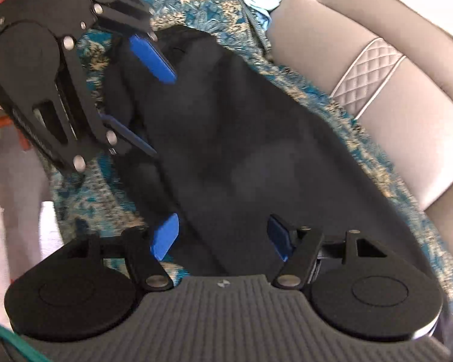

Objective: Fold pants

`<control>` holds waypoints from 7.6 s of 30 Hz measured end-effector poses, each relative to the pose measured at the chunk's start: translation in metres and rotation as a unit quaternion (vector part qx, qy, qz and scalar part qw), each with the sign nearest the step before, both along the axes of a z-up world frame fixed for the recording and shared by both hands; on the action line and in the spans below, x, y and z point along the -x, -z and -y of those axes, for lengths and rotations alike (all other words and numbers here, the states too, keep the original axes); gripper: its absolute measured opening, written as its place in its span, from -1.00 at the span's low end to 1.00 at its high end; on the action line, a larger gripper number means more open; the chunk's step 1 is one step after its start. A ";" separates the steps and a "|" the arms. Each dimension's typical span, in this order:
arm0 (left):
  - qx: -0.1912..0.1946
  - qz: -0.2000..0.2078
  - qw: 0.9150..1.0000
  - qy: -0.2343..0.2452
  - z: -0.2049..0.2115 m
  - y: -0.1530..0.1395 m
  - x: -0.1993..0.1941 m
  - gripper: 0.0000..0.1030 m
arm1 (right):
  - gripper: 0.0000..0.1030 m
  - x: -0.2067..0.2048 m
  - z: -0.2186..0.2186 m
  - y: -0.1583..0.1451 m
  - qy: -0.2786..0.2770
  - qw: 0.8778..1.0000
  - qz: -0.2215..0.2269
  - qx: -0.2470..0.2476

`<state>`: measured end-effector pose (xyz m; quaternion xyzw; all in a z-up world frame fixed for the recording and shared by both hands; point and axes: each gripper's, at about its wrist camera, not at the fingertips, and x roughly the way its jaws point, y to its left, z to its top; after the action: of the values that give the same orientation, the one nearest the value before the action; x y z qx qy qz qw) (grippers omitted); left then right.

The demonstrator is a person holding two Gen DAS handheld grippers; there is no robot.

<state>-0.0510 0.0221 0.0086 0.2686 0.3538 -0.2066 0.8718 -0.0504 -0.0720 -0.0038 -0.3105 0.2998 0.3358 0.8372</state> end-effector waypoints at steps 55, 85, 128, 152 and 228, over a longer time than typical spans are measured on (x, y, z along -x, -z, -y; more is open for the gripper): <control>0.052 -0.129 0.989 -0.048 -0.028 0.003 -0.015 -0.75 | -0.83 0.022 0.011 0.006 0.014 1.000 -0.006 0.009; 0.127 -0.059 0.943 -0.302 -0.109 0.006 -0.062 -0.33 | 0.08 0.002 0.042 -0.029 0.037 0.990 -0.046 -0.131; 0.114 0.156 0.907 -0.373 -0.109 0.049 -0.112 0.13 | 0.50 -0.129 0.013 0.020 0.275 0.946 0.065 -0.158; 0.062 0.209 0.914 -0.341 -0.071 0.019 -0.107 -0.03 | 0.88 -0.147 0.260 0.016 0.509 0.847 0.052 -0.143; 0.177 0.101 0.953 -0.224 0.059 0.036 -0.186 -0.38 | -0.82 0.023 0.512 -0.002 0.735 0.501 0.023 -0.455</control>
<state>0.1354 -0.0373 -0.0274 0.0436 0.2731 -0.0370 0.9603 -0.0735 -0.5838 -0.0016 0.4383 0.2067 -0.3178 0.8150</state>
